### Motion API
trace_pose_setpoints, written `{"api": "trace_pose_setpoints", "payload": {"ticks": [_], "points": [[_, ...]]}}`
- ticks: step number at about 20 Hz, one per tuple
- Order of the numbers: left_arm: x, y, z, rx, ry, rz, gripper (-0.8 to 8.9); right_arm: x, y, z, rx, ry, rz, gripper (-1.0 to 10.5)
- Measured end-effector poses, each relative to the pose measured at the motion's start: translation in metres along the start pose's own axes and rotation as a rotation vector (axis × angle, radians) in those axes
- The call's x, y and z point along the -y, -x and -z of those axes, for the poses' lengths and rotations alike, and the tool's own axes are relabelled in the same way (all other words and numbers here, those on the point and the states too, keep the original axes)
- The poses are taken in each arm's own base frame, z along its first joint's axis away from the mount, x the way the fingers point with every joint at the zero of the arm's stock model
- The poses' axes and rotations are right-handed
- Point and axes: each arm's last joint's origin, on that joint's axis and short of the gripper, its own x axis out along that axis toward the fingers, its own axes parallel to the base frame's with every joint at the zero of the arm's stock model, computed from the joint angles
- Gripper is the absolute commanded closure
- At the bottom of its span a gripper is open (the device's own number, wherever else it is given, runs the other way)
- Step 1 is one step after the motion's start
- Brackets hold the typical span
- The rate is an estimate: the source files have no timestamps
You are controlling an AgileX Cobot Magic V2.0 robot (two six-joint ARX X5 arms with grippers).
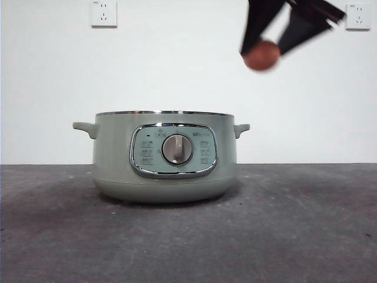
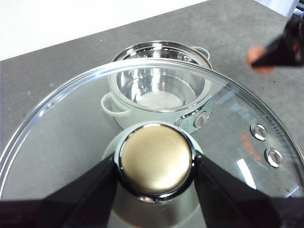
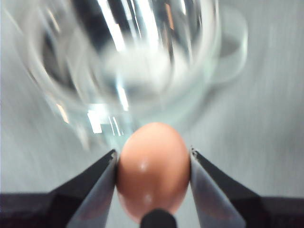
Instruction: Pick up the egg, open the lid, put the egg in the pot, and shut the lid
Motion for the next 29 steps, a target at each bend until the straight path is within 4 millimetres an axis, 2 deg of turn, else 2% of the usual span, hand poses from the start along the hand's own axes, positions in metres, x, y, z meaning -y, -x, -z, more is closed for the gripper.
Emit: {"api": "trace_pose_setpoints", "payload": {"ticks": [2,5,9,12,14,17,20,22,29], "points": [[0.0,0.0,0.0,0.0,0.0,0.0,8.21,-0.003,0.003,-0.023,0.058,0.01,-0.021,9.6],[0.0,0.0,0.0,0.0,0.0,0.0,8.21,-0.006,-0.014,-0.058,0.099,0.023,-0.029,9.6],[0.0,0.0,0.0,0.0,0.0,0.0,8.21,-0.016,-0.061,-0.096,0.08,0.06,-0.062,9.6],[0.0,0.0,0.0,0.0,0.0,0.0,8.21,-0.022,-0.106,-0.111,0.016,0.09,-0.072,9.6],[0.0,0.0,0.0,0.0,0.0,0.0,8.21,-0.023,-0.139,-0.114,-0.024,0.106,-0.072,9.6],[0.0,0.0,0.0,0.0,0.0,0.0,8.22,-0.023,-0.18,-0.109,-0.089,0.119,-0.071,9.6],[0.0,0.0,0.0,0.0,0.0,0.0,8.22,-0.025,-0.208,-0.095,-0.154,0.138,-0.062,9.6],[0.0,0.0,0.0,-0.001,0.0,0.0,8.21,-0.026,-0.219,-0.088,-0.188,0.151,-0.059,9.6],[0.0,0.0,0.0,-0.003,0.0,0.001,8.21,-0.03,-0.231,-0.074,-0.28,0.202,-0.041,9.6]]}}
